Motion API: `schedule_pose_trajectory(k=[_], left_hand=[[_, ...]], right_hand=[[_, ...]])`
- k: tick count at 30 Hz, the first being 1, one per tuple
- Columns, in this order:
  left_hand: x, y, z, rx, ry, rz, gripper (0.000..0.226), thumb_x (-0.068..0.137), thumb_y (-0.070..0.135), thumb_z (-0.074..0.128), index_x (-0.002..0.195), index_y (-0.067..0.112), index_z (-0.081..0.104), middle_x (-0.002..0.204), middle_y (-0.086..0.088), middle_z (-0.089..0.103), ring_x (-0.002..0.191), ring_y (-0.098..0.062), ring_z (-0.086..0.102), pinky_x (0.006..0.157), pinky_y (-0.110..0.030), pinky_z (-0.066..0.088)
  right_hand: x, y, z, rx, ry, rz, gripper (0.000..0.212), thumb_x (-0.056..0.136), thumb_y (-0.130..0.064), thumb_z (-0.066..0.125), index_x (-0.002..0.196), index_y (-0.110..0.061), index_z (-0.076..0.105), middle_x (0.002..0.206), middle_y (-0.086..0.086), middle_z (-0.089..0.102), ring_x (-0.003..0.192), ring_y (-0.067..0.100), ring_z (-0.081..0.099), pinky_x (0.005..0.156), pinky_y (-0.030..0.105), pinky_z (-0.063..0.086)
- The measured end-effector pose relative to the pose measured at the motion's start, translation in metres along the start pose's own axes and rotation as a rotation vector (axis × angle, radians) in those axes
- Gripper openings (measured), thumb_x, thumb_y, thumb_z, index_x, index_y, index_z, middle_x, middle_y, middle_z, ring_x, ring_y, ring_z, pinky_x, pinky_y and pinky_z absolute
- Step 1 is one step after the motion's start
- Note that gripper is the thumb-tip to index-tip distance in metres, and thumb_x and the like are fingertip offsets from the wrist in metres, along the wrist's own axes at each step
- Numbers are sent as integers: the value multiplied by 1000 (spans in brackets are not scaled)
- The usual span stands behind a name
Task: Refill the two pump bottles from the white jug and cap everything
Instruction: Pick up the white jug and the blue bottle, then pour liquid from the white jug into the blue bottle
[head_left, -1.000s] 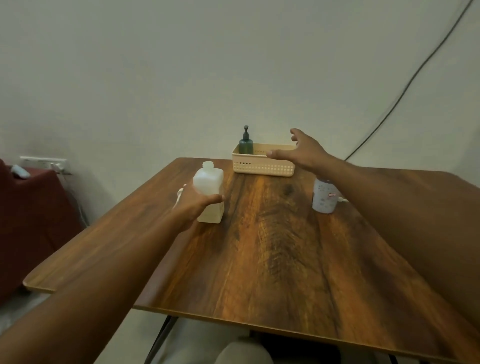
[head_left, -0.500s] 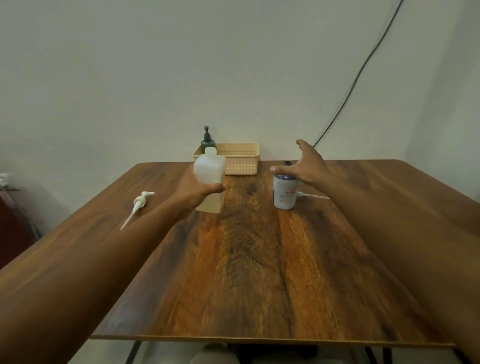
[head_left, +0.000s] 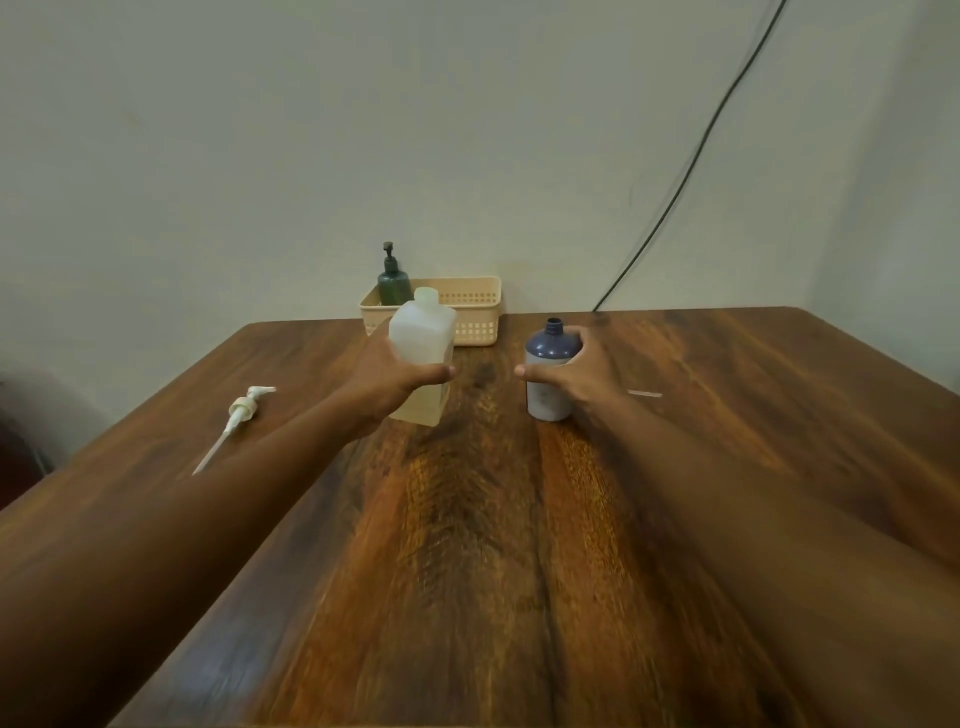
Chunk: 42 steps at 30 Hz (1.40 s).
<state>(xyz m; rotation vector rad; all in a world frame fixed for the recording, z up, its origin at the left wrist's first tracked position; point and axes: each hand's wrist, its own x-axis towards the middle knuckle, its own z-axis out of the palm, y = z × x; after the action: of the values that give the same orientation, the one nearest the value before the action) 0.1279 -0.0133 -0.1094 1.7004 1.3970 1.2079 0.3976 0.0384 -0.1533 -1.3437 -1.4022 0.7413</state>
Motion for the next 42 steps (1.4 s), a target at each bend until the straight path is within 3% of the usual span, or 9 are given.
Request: schedule_pose_trajectory(k=[6,10,13,17,23,29,32,38,42], left_hand=[[6,2,7,29,-3,33,90,72,32,91,145,25,40,131,-3,56,119,-24,55,88,-36,53],[5,10,6,26,-20,86,83,71,36,91,136,33,40,122,4,56,112,-17,57,74,-24,50],[3,22,2,40,-51,135,86,69,41,92,138,31,41,126,3,57,115,-18,58,82,-30,56],[-2,43,-9,54,-76,150,93,65,51,91,140,31,41,129,3,58,118,-20,59,95,-47,57],[-11,69,-24,126,-145,169,80,79,42,85,143,26,40,129,-2,57,115,-24,60,96,-52,57],[-26,95,-41,229,-273,240,77,80,46,81,144,26,45,124,-1,60,109,-24,63,87,-41,60],[-30,105,-47,267,-295,284,69,85,37,80,145,27,47,122,2,59,109,-21,62,84,-35,59],[-34,120,-59,303,-334,320,71,79,42,81,142,30,50,121,3,62,105,-17,63,80,-28,56],[-31,123,-62,349,-347,339,66,84,34,82,142,29,50,121,5,62,106,-17,62,79,-25,54]], right_hand=[[4,2,8,-6,50,-3,79,54,-43,98,118,-30,55,103,-19,60,93,-2,56,66,18,43],[-2,-4,6,19,23,-23,70,54,-41,98,109,-38,55,105,-17,62,94,1,58,67,22,45],[-11,-14,2,89,9,-26,64,52,-37,97,99,-41,54,104,-13,63,95,9,62,71,28,51],[-22,-35,-11,131,-38,-46,67,53,-32,97,108,-35,59,108,-3,68,101,19,66,78,34,58],[-46,-71,-30,112,-118,-95,69,43,-43,92,103,-36,60,104,-8,69,94,11,67,68,24,52],[-63,-95,-38,77,-174,-127,73,42,-46,92,108,-35,63,106,-6,72,97,13,69,79,34,59],[-68,-104,-39,63,-196,-154,60,55,-37,94,106,-37,63,106,-6,73,99,15,69,83,35,60],[-77,-120,-43,8,-246,-181,58,57,-37,92,106,-41,60,108,-8,70,98,12,68,66,20,56],[-81,-123,-42,-30,-262,-200,58,60,-38,91,107,-42,58,111,-8,67,100,15,66,70,24,56]])
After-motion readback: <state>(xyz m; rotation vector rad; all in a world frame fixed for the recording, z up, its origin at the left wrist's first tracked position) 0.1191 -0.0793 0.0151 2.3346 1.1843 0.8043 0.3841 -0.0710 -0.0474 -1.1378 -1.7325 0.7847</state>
